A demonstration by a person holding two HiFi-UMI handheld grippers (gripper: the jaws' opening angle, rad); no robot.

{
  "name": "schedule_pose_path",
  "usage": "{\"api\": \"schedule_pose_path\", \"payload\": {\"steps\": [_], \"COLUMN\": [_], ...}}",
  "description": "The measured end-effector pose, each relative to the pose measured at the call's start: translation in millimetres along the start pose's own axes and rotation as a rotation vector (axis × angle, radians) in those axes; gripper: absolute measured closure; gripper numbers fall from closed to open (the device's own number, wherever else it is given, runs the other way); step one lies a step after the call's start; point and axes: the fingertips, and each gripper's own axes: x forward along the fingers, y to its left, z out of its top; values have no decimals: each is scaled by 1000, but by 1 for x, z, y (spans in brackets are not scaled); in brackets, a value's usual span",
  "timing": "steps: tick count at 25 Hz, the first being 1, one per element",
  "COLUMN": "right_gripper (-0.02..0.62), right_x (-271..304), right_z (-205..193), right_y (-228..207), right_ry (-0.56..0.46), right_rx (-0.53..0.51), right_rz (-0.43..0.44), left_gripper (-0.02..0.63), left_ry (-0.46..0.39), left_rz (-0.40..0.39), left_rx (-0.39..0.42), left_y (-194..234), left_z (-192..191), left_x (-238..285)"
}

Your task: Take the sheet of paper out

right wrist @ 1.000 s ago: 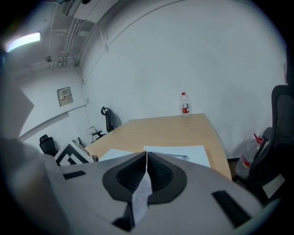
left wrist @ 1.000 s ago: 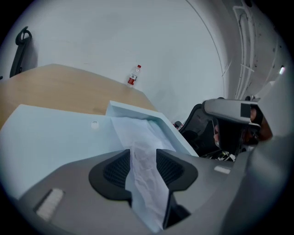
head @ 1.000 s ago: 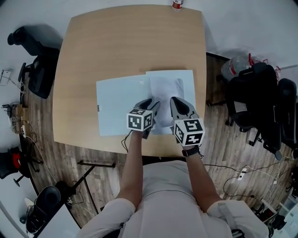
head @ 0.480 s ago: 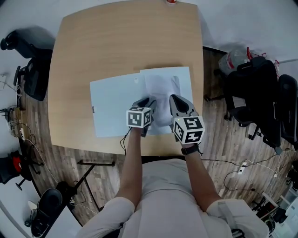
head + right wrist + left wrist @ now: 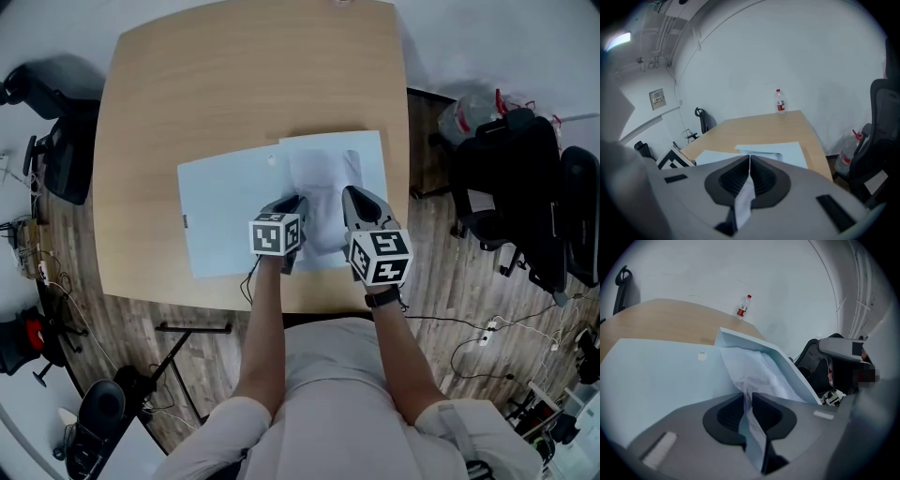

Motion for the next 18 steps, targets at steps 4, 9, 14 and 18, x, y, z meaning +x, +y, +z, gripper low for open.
{"api": "schedule_pose_path", "payload": {"steps": [4, 9, 14, 18], "right_gripper": [581, 581, 581, 581], "right_x": [1, 4, 7, 11], "right_z": [0, 8, 7, 8], "right_y": [1, 8, 14, 22], "right_ry": [1, -13, -23, -27], "right_rx": [5, -1, 32, 43], "right_rz": [-3, 0, 11, 23], "left_gripper": [569, 589, 589, 591], "left_ry": [-11, -30, -35, -44], "left_rz": [0, 0, 9, 16], "left_rx": [0, -15, -29, -60], "left_y": [1, 5, 15, 26], "left_z": [1, 1, -3, -5], "left_x": [-1, -8, -16, -27]}}
